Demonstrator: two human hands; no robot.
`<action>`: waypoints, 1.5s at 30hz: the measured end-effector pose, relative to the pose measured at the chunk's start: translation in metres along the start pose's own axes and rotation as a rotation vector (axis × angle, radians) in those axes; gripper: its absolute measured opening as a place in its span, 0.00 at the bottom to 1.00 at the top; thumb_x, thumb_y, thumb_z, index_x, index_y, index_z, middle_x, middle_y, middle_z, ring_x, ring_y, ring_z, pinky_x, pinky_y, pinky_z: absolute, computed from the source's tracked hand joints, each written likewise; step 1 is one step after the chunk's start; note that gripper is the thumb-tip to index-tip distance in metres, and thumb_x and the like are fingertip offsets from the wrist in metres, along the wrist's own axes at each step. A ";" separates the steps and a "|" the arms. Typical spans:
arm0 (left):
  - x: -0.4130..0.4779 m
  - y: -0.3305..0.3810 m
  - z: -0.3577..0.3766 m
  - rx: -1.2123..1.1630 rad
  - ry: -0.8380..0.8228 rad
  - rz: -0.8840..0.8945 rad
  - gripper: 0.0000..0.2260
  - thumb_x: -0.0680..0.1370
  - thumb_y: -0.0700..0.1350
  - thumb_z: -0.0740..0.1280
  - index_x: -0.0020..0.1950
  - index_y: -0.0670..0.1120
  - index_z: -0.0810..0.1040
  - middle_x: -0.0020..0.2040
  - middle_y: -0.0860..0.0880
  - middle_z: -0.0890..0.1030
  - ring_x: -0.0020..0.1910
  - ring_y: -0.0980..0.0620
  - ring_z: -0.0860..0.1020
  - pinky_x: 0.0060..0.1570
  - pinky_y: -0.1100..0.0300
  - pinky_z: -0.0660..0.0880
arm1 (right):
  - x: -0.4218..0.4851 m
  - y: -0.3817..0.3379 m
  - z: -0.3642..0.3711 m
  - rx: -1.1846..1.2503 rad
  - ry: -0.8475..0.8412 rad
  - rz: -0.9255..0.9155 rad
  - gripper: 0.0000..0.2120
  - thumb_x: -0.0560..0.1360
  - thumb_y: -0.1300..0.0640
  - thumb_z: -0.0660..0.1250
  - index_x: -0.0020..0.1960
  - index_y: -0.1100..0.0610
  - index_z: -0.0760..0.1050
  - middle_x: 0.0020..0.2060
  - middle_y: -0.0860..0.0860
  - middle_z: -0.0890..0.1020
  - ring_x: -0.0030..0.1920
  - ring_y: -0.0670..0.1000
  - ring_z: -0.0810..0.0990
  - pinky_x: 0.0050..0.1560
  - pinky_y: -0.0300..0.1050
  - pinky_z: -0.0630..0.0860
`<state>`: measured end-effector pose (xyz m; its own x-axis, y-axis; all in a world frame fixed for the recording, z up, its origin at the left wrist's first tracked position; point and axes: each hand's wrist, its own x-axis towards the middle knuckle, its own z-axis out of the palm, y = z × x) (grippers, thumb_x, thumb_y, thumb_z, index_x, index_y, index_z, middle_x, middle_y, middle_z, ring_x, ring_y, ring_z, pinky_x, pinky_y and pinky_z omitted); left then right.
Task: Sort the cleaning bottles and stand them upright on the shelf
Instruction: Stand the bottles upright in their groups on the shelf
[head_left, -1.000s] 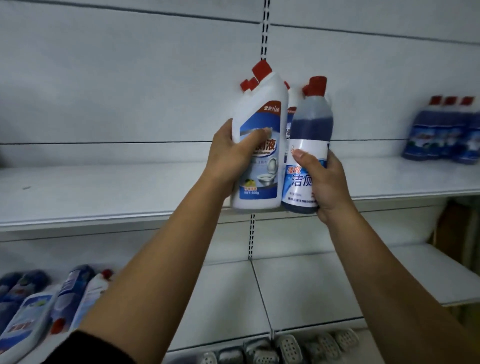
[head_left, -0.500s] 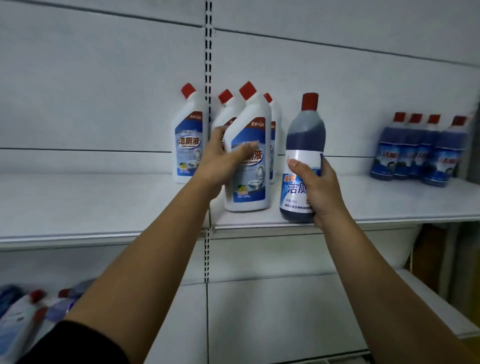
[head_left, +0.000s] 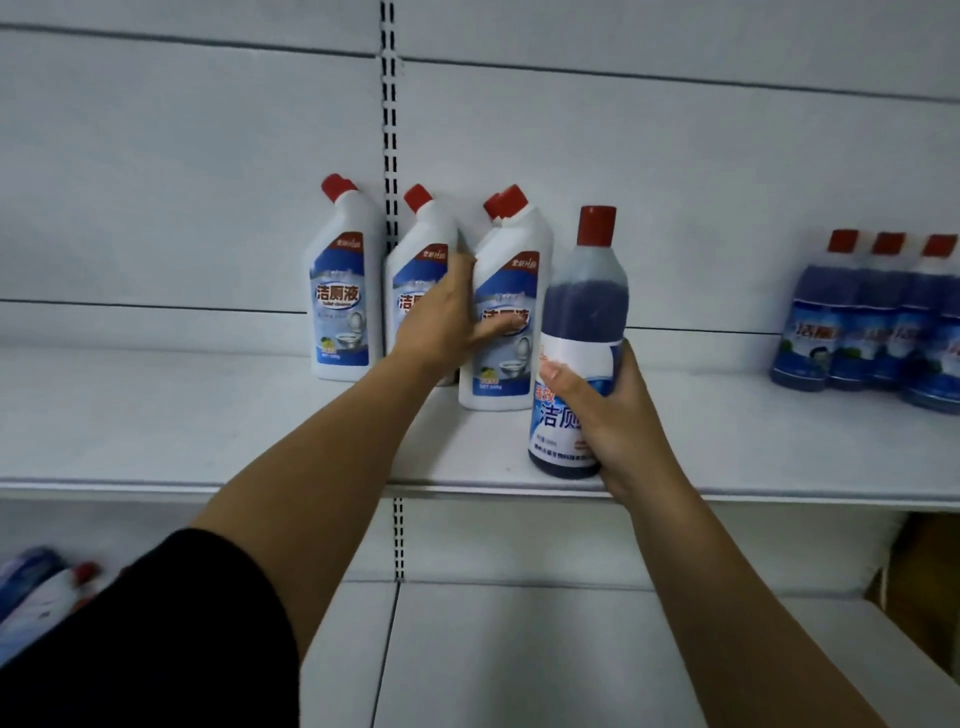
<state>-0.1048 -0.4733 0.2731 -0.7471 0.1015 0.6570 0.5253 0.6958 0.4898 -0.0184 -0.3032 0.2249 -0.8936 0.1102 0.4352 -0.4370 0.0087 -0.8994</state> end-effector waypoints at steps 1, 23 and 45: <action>0.002 0.000 0.003 0.026 0.004 -0.019 0.28 0.74 0.59 0.70 0.66 0.46 0.66 0.61 0.47 0.79 0.52 0.53 0.77 0.52 0.52 0.76 | 0.000 0.000 0.000 -0.001 -0.007 0.002 0.25 0.71 0.52 0.74 0.65 0.46 0.68 0.56 0.47 0.81 0.52 0.50 0.83 0.53 0.51 0.82; -0.048 -0.058 -0.045 0.369 -0.528 -0.183 0.14 0.80 0.56 0.65 0.58 0.49 0.81 0.55 0.49 0.82 0.52 0.51 0.78 0.54 0.58 0.75 | -0.002 -0.009 0.040 0.030 0.004 -0.032 0.20 0.70 0.54 0.75 0.57 0.44 0.70 0.50 0.44 0.82 0.45 0.45 0.84 0.43 0.40 0.81; -0.217 -0.280 -0.377 0.538 -0.174 -0.425 0.16 0.79 0.57 0.59 0.61 0.53 0.80 0.60 0.47 0.79 0.57 0.45 0.77 0.57 0.46 0.75 | -0.102 -0.055 0.452 0.162 -0.280 -0.044 0.20 0.70 0.54 0.76 0.57 0.50 0.70 0.46 0.47 0.82 0.38 0.40 0.83 0.35 0.32 0.77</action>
<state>0.0638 -0.9582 0.2102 -0.9206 -0.1757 0.3489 -0.0665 0.9506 0.3031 0.0508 -0.7643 0.2485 -0.8574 -0.1648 0.4875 -0.4660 -0.1534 -0.8714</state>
